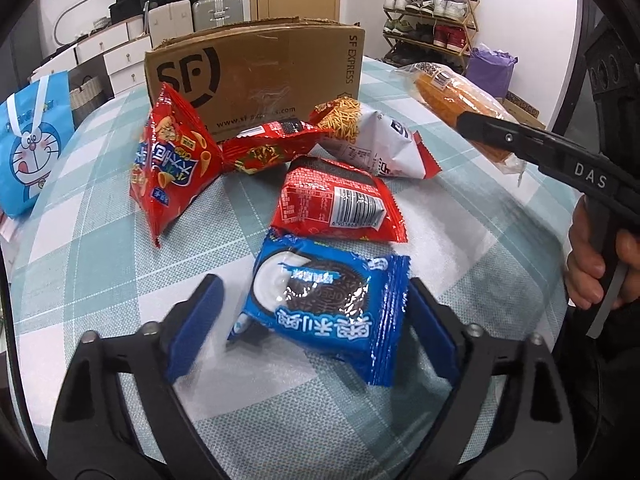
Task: Organize snacks
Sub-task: 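Close left tool on the blue cookie pack while right tool lifts the bread roll, then carry the cookie pack with left tool while right tool carries the bread roll over the box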
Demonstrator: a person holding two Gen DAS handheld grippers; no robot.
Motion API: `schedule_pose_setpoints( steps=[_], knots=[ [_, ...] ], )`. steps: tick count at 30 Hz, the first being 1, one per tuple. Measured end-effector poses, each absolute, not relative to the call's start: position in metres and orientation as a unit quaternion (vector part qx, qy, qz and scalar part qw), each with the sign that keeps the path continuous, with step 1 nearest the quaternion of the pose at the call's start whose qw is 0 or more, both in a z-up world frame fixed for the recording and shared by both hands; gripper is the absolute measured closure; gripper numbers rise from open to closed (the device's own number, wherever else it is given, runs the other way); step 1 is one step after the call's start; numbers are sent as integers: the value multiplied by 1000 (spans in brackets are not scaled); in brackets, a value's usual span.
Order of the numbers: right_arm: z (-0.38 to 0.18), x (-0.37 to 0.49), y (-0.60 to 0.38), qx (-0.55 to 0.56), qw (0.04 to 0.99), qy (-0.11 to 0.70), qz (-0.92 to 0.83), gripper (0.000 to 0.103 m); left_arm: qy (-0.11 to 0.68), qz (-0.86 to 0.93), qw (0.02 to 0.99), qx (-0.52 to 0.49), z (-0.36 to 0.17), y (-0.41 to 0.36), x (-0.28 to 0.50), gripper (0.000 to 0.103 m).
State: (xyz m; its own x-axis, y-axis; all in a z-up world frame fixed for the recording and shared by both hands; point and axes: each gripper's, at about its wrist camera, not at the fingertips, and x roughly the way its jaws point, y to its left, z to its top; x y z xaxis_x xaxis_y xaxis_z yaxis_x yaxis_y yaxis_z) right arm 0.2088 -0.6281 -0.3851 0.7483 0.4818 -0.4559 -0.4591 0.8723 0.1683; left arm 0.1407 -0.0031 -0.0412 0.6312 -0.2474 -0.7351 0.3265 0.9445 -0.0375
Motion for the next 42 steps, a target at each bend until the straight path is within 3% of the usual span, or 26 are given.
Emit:
schedule_pose_setpoints(
  steps=[5,8,42],
  knots=[
    [-383,206,-626,22,934,246,257,66,385,-167,906,52,-38,-1,131,51],
    [-382,204,-625,22,934,245,260,66,381,-165,909,49,-36,0,132,57],
    [-350,186,-606,5,930,205,304,66,300,-129,945,-30,46,33,131,58]
  ],
)
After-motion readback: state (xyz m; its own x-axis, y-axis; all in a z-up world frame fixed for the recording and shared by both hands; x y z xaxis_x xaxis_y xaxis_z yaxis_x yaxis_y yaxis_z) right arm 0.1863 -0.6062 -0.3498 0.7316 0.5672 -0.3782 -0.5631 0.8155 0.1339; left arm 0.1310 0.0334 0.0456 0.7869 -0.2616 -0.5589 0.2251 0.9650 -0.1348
